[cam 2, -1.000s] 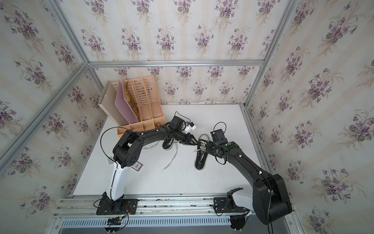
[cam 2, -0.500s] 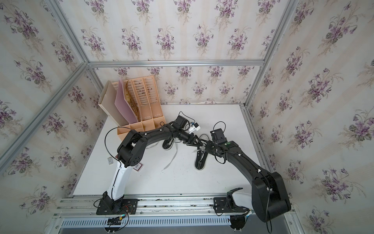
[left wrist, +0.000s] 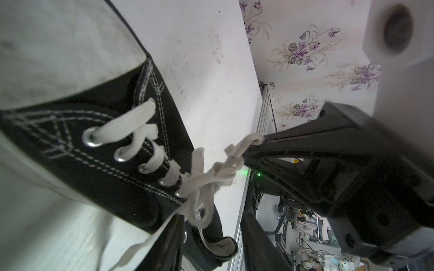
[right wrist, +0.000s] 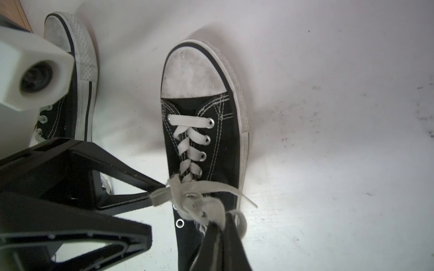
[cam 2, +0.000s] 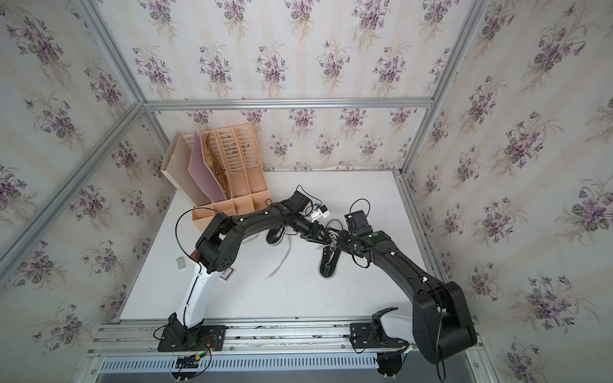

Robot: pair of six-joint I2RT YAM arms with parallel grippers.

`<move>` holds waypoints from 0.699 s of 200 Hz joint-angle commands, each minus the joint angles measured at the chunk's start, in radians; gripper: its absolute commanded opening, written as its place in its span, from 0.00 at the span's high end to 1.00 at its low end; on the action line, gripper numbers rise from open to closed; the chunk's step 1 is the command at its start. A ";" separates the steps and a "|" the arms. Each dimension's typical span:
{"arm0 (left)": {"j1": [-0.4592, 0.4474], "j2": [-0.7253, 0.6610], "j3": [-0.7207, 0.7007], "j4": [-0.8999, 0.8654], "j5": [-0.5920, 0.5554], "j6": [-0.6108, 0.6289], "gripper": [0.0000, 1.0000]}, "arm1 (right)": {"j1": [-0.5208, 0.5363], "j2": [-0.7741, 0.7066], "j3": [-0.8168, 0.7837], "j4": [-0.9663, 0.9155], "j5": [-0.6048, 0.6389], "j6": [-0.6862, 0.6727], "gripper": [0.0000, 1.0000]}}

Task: Tie the shoes
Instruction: Tie the shoelace on the shoe.

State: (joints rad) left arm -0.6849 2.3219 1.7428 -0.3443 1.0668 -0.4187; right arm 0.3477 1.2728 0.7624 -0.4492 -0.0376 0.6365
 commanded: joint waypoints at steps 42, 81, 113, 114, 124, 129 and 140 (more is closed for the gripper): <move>-0.011 0.029 0.043 0.015 0.006 -0.009 0.69 | 0.001 -0.001 0.003 0.007 0.005 0.003 1.00; -0.010 -0.001 0.020 0.004 -0.018 0.010 0.91 | -0.008 -0.004 0.009 -0.009 0.024 -0.004 1.00; 0.005 -0.047 -0.045 0.007 -0.053 0.017 0.99 | -0.049 -0.009 0.011 -0.042 0.036 -0.023 1.00; 0.006 -0.048 -0.048 0.009 -0.054 0.017 0.99 | -0.049 -0.009 0.011 -0.043 0.037 -0.024 1.00; 0.015 -0.061 -0.071 0.019 -0.059 0.014 1.00 | -0.057 -0.007 0.011 -0.054 0.042 -0.029 1.00; 0.020 -0.066 -0.082 0.022 -0.061 0.014 1.00 | -0.061 -0.006 0.009 -0.059 0.044 -0.031 1.00; 0.027 -0.071 -0.098 0.027 -0.061 0.015 1.00 | -0.068 -0.001 0.009 -0.073 0.053 -0.034 1.00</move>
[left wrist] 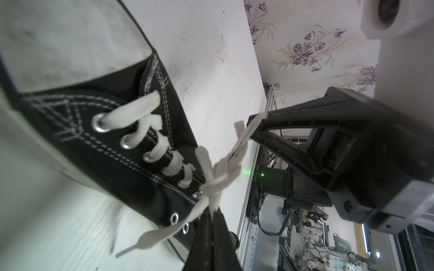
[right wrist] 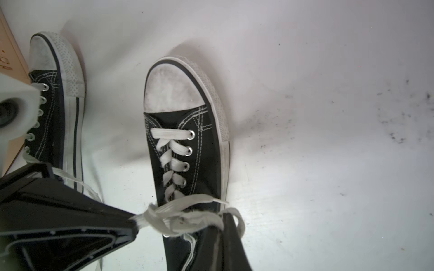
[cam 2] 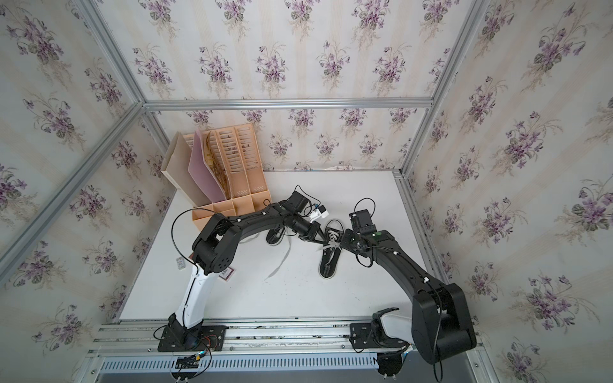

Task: Tie the shoes
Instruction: Tie the shoelace on the shoe.

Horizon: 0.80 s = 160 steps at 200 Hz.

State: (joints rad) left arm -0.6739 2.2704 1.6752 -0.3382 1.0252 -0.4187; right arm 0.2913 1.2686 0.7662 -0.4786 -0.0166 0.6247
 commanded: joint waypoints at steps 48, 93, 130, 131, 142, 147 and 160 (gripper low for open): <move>0.033 -0.021 -0.047 0.027 -0.038 0.014 1.00 | -0.023 0.026 0.015 -0.072 0.055 -0.030 1.00; 0.036 -0.011 -0.038 0.037 -0.020 0.011 1.00 | -0.024 0.012 0.003 -0.001 -0.025 -0.068 1.00; 0.036 -0.001 -0.025 0.031 -0.015 0.011 1.00 | -0.029 0.060 0.026 0.089 -0.070 -0.114 0.96; 0.036 -0.001 -0.025 0.030 -0.016 0.012 1.00 | -0.030 0.064 0.028 0.090 -0.069 -0.116 0.95; 0.036 0.004 -0.020 0.028 -0.020 0.011 1.00 | -0.033 0.096 0.052 0.084 -0.040 -0.134 0.82; 0.036 0.005 -0.019 0.028 -0.022 0.009 1.00 | -0.036 0.107 0.065 0.077 -0.030 -0.142 0.76; 0.037 0.006 -0.016 0.027 -0.025 0.008 1.00 | -0.044 0.110 0.091 0.059 -0.012 -0.157 0.63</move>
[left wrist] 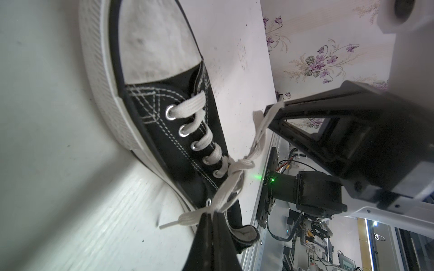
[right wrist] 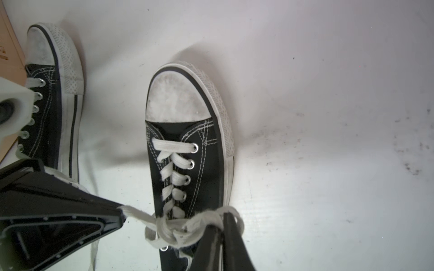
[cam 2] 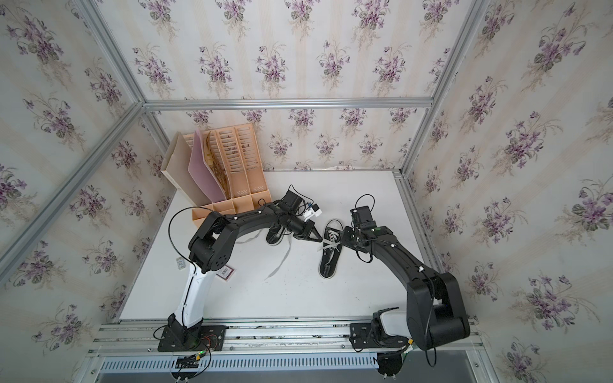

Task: Tie the shoes
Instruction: Tie the shoelace on the shoe.

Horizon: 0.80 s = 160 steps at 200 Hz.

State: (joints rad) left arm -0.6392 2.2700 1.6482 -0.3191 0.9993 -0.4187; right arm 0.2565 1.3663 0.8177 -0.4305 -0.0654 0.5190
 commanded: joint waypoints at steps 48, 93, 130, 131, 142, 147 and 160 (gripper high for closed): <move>0.001 0.014 0.019 0.000 -0.010 0.003 1.00 | -0.022 -0.067 0.047 -0.091 0.073 -0.059 0.46; 0.001 0.019 0.031 -0.016 -0.007 0.014 1.00 | -0.022 -0.182 -0.050 -0.111 -0.026 -0.006 0.63; 0.001 0.024 0.039 -0.028 -0.007 0.021 1.00 | -0.034 -0.261 -0.072 -0.112 -0.040 0.044 0.52; 0.001 0.024 0.041 -0.028 -0.008 0.021 1.00 | -0.036 -0.263 -0.070 -0.113 -0.041 0.044 0.52; 0.001 0.023 0.041 -0.029 -0.008 0.023 1.00 | -0.045 -0.281 -0.048 -0.127 -0.039 0.038 0.51; 0.001 0.023 0.041 -0.030 -0.008 0.024 1.00 | -0.048 -0.288 -0.033 -0.136 -0.032 0.037 0.51; 0.001 0.023 0.041 -0.030 -0.007 0.026 1.00 | -0.059 -0.302 -0.005 -0.155 -0.018 0.031 0.53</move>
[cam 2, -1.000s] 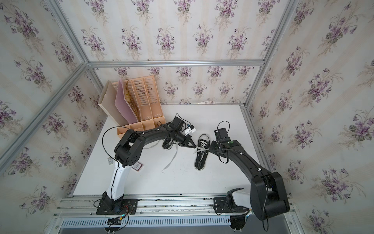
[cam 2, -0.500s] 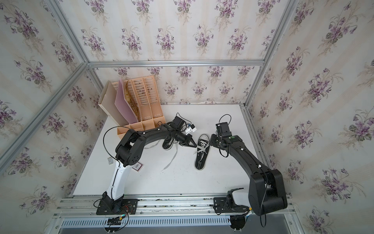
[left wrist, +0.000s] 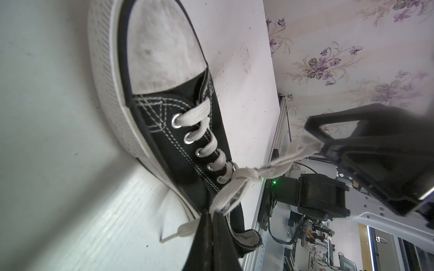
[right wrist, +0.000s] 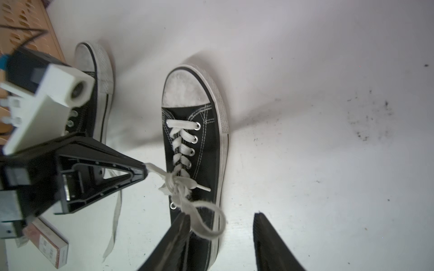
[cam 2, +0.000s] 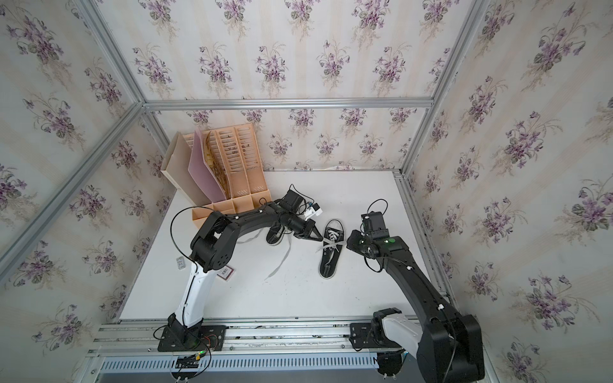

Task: Tie the shoes
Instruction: Tie the shoelace on the shoe.

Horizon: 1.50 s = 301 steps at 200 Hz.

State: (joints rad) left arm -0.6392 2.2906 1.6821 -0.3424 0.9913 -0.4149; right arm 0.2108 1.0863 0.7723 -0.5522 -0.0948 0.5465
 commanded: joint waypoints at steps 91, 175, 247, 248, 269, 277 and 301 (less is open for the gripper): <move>0.001 0.009 0.017 -0.014 0.004 0.026 1.00 | 0.002 -0.012 -0.139 0.180 -0.223 0.031 0.81; 0.001 0.027 0.043 -0.024 -0.018 0.008 1.00 | 0.021 0.249 -0.094 0.242 -0.212 -0.098 0.78; 0.001 0.047 0.076 -0.030 -0.027 -0.005 1.00 | 0.048 0.338 -0.052 0.216 -0.201 -0.137 0.73; 0.001 0.047 0.076 -0.030 -0.027 -0.005 1.00 | 0.048 0.338 -0.053 0.215 -0.200 -0.137 0.73; 0.004 0.049 0.078 -0.030 -0.031 -0.010 1.00 | 0.051 0.351 -0.044 0.208 -0.202 -0.145 0.73; 0.001 0.050 0.079 -0.029 -0.031 -0.011 1.00 | 0.057 0.354 -0.040 0.202 -0.200 -0.149 0.73; 0.001 0.052 0.083 -0.027 -0.034 -0.015 1.00 | 0.072 0.354 -0.037 0.182 -0.199 -0.157 0.75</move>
State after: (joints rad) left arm -0.6392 2.3375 1.7569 -0.3775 0.9676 -0.4271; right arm 0.2707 1.4395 0.7292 -0.3355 -0.3016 0.4118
